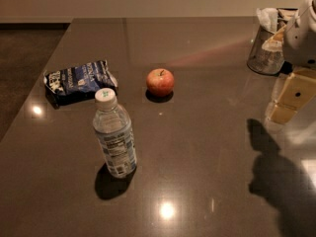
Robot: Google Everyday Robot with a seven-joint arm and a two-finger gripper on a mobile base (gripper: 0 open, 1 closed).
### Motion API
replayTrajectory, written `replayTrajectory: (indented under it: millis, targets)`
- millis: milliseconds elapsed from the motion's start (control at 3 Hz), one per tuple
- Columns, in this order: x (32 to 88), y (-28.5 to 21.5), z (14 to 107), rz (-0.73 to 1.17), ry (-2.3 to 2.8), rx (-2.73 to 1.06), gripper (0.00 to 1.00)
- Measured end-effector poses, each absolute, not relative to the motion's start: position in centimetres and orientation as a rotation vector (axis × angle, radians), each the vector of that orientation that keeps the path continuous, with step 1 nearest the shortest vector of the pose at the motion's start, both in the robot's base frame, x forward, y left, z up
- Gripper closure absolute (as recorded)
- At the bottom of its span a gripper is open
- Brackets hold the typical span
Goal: Knock blue plastic bottle over
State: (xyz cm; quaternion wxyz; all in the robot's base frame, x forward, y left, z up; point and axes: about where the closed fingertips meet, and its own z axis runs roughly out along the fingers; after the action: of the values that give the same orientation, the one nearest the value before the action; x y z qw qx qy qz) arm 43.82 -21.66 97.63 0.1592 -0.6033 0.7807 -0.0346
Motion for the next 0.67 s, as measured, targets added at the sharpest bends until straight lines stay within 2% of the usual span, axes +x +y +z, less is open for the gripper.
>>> replayTrajectory:
  millis: [667]
  targets:
    - [43.7, -20.4, 97.1, -0.111, 2.204, -1.716, 0.00]
